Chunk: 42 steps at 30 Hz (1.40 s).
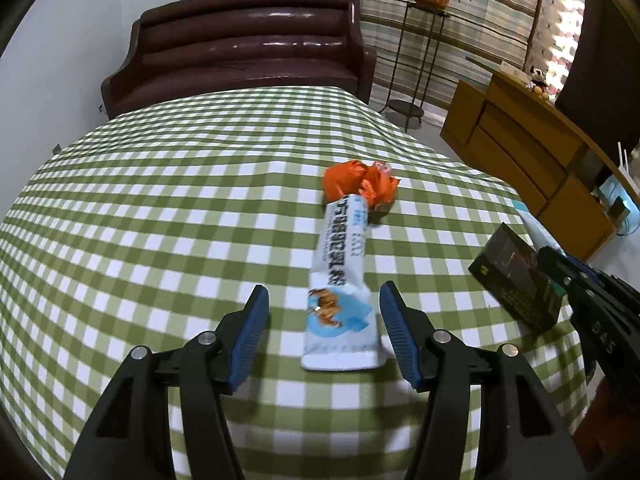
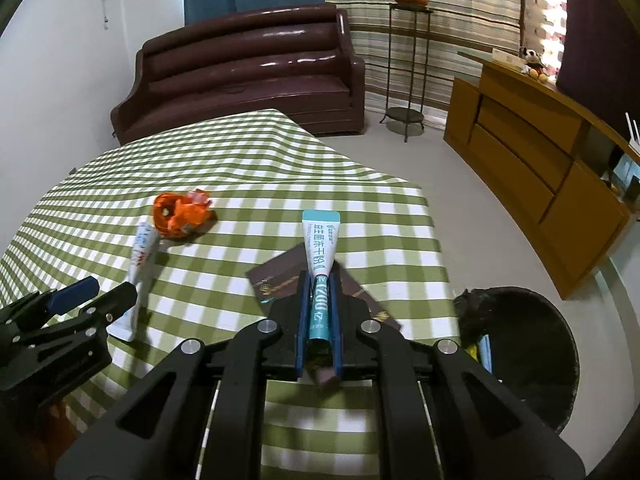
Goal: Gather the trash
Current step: 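Grasp the white toothpaste tube with the left tool, then carry both tubes over the black bin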
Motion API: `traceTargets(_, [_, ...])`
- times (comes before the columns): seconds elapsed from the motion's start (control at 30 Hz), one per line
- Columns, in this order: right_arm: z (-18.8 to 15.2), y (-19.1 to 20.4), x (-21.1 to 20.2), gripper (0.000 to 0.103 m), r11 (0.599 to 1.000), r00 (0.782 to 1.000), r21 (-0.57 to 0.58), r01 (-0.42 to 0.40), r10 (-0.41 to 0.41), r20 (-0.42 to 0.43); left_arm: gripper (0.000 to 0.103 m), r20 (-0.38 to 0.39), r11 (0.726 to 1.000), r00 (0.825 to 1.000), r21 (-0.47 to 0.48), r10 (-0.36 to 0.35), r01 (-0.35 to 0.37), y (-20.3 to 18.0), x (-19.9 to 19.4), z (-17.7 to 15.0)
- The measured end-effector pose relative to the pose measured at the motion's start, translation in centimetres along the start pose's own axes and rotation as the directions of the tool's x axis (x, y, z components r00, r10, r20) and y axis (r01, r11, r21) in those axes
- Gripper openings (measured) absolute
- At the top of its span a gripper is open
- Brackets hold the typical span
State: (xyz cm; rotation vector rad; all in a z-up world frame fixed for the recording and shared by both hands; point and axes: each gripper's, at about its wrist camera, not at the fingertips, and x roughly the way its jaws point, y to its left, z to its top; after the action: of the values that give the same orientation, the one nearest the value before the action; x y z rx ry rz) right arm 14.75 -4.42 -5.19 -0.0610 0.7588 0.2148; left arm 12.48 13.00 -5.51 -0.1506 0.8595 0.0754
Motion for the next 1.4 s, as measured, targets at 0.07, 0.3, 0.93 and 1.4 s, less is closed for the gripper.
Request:
traceTargets(0.07, [-0.1,-0.4,0.1,0.010,1.000,1.000,0.005,0.003,-0.003,-0.001,0.057,-0.006,1.000,1.000,0.004,0.005,-0.005,-0.3,0.6,0.3])
traceTargets(0.3, [-0.2,-1.5,0.7,0.010,1.000,1.000,0.022,0.004,-0.004,-0.011,0.056,-0.038,1.000,0.999,0.006,0.008,-0.007,-0.6,2.0,0.9])
traceTargets(0.93, [-1.2,-2.2,-0.9,0.010,0.999,1.000,0.041,0.010,-0.010,0.002,0.033,-0.017,0.999,1.000,0.041,0.001,-0.001,-1.0,0.3,-0.6])
traceTargets(1.4, [-3.8,-4.6,-4.3,0.010,0.996,0.999,0.083,0.044,-0.046,0.013,0.033,0.007,0.997,1.000,0.067,-0.028,0.028,-3.3,-2.6,-2.0])
